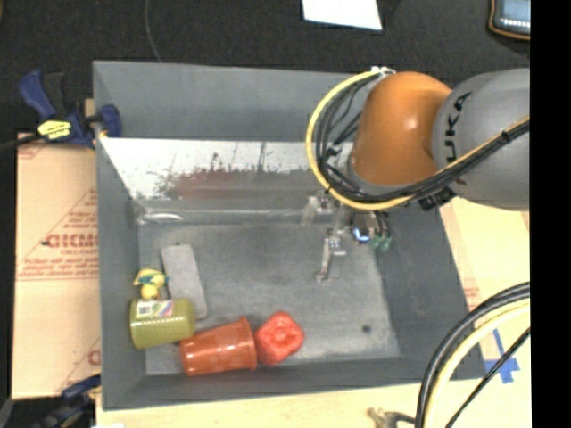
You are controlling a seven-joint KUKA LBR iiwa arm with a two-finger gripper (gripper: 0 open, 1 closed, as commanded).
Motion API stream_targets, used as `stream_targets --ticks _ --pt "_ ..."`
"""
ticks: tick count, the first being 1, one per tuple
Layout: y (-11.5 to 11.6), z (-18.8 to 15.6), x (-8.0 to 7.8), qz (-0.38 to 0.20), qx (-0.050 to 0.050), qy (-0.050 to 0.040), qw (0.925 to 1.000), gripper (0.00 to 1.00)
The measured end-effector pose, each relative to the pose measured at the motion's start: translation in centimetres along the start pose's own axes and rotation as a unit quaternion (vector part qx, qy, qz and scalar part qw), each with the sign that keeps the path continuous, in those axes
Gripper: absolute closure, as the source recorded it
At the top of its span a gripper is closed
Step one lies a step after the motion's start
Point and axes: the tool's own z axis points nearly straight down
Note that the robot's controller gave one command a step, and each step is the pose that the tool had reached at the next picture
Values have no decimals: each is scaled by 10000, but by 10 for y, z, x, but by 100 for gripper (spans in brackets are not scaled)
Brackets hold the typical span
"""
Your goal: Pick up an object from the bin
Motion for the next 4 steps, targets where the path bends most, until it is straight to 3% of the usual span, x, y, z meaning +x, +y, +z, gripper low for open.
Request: stream_targets --ticks 1,2,3,4 --pt "0 -5 -1 0 1 -39 10000 0" --pt "73 94 20 -2018 2 -35 9794 0" --pt "108 59 53 -1999 8 -43 9798 0" --pt "209 69 -3 -2091 -17 -38 9779 0"
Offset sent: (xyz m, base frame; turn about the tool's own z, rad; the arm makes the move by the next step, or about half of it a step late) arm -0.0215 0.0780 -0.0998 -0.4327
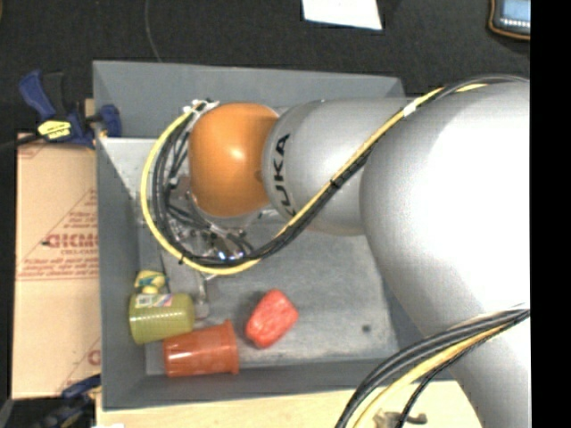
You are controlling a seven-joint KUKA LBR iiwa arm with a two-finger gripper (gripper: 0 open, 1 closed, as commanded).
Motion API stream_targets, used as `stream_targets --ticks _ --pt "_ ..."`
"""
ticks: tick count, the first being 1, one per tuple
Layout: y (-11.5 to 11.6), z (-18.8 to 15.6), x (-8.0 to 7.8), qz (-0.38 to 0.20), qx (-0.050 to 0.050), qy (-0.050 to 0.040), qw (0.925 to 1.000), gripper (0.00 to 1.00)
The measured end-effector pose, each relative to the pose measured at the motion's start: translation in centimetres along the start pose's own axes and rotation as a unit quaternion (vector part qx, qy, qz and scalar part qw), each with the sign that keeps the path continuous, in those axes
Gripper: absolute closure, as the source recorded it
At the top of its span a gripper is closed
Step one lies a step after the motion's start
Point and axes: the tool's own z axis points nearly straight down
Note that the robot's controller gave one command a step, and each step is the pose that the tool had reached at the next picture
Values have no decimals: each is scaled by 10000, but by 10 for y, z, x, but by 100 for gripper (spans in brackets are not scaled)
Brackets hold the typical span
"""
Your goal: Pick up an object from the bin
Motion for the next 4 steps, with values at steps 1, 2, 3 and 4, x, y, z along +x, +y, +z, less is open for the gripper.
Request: stream_targets --ticks 1,2,3,4 --pt "-91 18 53 -854 28 -66 9963 0" --pt "-38 19 -35 -3961 58 -68 9182 100" --pt "-38 19 -35 -3955 56 -69 9184 100" --pt "-38 12 -35 -3940 56 -84 9191 100"
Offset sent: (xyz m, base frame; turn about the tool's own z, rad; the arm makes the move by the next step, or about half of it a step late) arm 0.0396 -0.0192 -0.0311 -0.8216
